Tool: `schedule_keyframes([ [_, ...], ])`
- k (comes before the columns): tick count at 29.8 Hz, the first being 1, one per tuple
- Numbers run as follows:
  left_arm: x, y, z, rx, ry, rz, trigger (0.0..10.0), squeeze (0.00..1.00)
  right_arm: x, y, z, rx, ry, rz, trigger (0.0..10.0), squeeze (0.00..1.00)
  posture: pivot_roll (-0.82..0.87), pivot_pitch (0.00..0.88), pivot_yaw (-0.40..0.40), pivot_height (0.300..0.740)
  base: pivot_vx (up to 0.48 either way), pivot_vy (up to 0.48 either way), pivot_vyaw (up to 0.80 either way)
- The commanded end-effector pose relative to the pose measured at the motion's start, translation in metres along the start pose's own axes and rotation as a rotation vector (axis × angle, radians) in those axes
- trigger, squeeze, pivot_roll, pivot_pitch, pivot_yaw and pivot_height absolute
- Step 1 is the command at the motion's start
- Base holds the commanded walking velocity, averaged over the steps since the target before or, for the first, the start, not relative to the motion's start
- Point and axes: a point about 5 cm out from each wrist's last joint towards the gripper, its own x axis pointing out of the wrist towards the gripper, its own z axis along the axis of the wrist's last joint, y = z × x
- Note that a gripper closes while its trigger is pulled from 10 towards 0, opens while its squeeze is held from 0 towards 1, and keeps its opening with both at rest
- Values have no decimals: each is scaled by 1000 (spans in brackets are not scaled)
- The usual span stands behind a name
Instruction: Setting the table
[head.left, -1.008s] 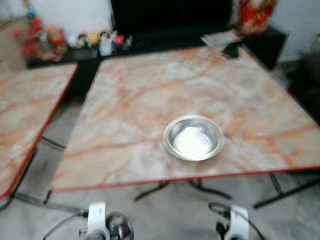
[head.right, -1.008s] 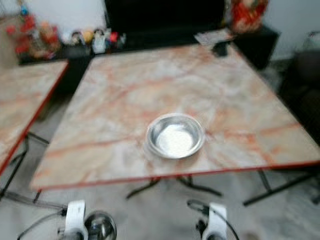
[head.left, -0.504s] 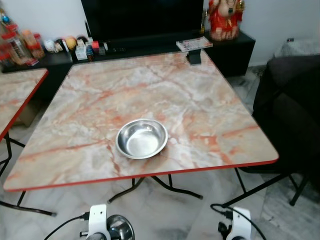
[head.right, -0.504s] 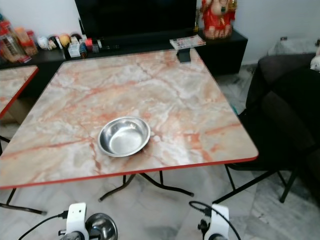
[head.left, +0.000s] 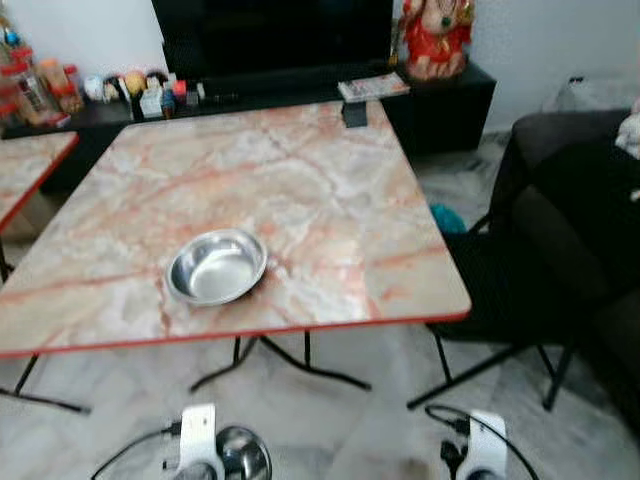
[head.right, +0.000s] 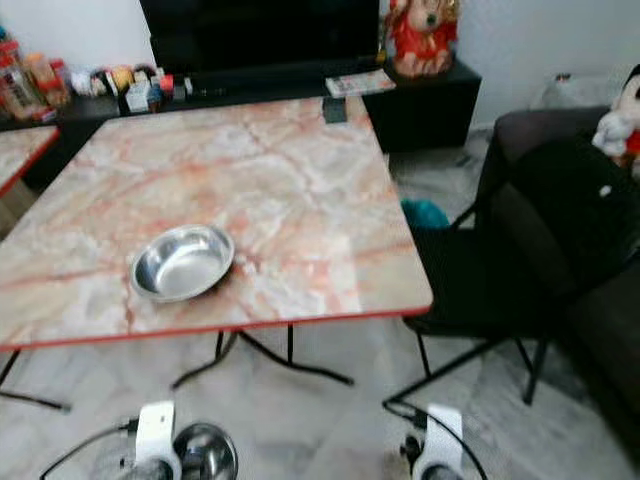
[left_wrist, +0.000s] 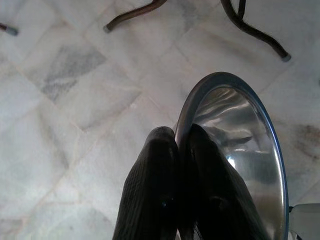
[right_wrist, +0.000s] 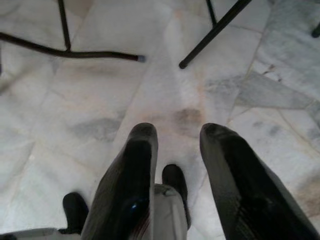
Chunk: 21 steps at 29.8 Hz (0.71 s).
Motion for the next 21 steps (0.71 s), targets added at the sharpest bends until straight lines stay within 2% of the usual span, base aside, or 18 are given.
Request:
schedule_keyframes([
  [1, 1, 10, 5, -9, -15, 28, 10000, 0, 1, 9, -1, -6, 7, 24, 10000, 0, -201, 0, 56, 740, 0, 0, 0],
  [8, 1, 15, 7, -30, -38, 71, 10000, 0, 1, 11, -3, -13, 14, 32, 10000, 0, -201, 0, 56, 740, 0, 0, 0],
  [10, -1, 28, 12, -65, -80, 174, 10000, 0, 1, 12, -4, -15, 18, 34, 10000, 0, -196, 0, 55, 740, 0, 0, 0],
  [11, -1, 28, 12, -65, -80, 174, 10000, 0, 1, 12, -4, -15, 18, 34, 10000, 0, -196, 0, 55, 740, 0, 0, 0],
  [14, -3, 42, 12, -62, -90, 283, 10000, 0, 1, 11, -4, -16, 19, 32, 10000, 0, -192, 0, 54, 740, 0, 0, 0],
  [15, -4, 49, 11, -75, -86, 334, 10000, 0, 1, 11, -4, -16, 20, 32, 10000, 0, -192, 0, 54, 740, 0, 0, 0],
  [16, -8, 65, 8, -113, -85, 440, 10000, 0, 1, 11, -4, -17, 20, 34, 10000, 0, -192, 0, 54, 740, 0, 0, 0],
  [19, -14, 83, 8, -138, -115, 552, 10000, 0, 1, 14, -3, -22, 22, 44, 10000, 0, -167, 0, 48, 740, 0, 0, 0],
  [20, -16, 90, 10, -122, -142, 601, 10000, 0, 2, 16, -3, -27, 24, 50, 10000, 0, -151, 0, 43, 740, 0, 0, 0],
  [21, -16, 90, 10, -122, -142, 601, 10000, 0, 2, 16, -3, -27, 24, 50, 10000, 0, -151, 0, 43, 740, 0, 0, 0],
])
